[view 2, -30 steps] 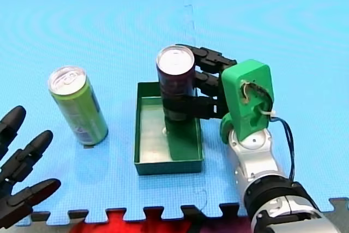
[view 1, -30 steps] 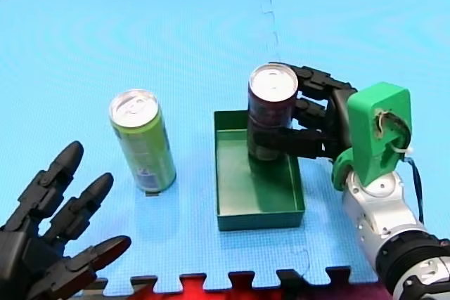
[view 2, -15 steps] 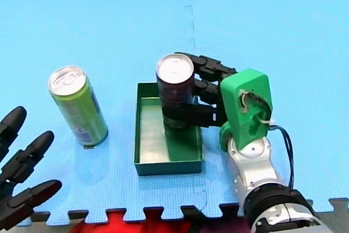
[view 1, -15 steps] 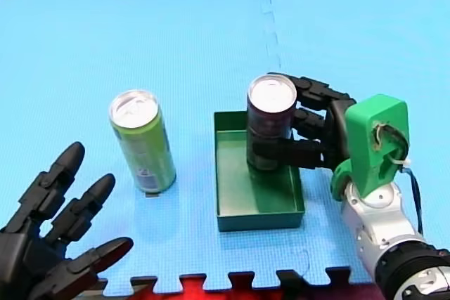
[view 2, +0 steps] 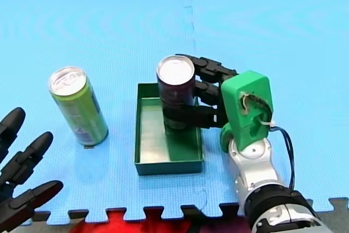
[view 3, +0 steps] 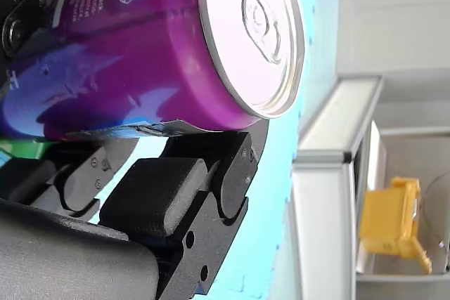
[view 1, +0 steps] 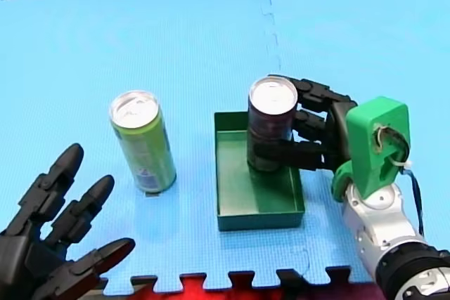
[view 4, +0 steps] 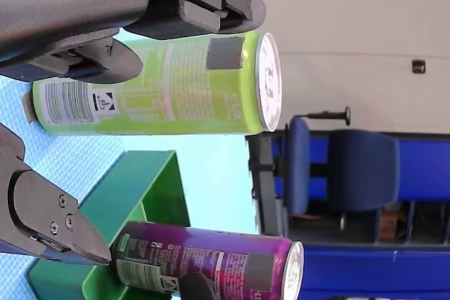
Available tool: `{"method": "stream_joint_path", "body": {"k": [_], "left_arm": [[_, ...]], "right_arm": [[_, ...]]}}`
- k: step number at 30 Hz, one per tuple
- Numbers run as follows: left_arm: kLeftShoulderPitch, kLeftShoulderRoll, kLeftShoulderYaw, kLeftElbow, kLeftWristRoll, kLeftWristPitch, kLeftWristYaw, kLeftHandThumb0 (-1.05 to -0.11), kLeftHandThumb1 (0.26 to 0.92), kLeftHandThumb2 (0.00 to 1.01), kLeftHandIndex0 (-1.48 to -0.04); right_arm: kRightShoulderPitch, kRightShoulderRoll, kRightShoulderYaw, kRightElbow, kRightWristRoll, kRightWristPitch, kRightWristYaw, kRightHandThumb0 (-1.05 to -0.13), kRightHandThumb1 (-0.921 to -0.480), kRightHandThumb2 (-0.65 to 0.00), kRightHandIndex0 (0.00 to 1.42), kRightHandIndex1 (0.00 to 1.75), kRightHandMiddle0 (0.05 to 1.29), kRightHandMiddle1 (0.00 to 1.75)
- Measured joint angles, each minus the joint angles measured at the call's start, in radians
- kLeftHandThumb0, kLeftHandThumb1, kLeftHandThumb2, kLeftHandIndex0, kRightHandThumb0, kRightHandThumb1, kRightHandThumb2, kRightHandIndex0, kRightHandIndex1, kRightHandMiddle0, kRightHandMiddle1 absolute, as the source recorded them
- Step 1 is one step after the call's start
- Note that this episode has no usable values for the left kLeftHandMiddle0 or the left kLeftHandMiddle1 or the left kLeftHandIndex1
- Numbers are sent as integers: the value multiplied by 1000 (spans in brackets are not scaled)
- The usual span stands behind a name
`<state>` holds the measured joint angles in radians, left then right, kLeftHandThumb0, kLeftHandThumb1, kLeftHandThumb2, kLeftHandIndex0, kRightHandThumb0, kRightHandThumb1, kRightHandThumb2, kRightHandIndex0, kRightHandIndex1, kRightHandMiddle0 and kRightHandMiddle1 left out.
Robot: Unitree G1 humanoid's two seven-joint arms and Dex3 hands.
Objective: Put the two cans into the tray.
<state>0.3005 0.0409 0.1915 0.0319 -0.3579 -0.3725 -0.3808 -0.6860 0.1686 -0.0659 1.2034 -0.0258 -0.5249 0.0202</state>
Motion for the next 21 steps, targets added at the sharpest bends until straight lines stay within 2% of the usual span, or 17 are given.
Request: {"method": "stream_joint_path", "body": {"k": [16,21], "left_arm": [[4,0,-2,-1,-2,-14,-2,-759,701,2,-289],[-1,1,2,13,-16,-27,-24,-717,701,1,-289]], "right_arm": [[6,-2,-3,2,3,-2,13,-363,-782,0,1353,0,1215,0],[11,-3,-5,3,7,-9,21,-363,-783,0,1350,0,1213,0]]}}
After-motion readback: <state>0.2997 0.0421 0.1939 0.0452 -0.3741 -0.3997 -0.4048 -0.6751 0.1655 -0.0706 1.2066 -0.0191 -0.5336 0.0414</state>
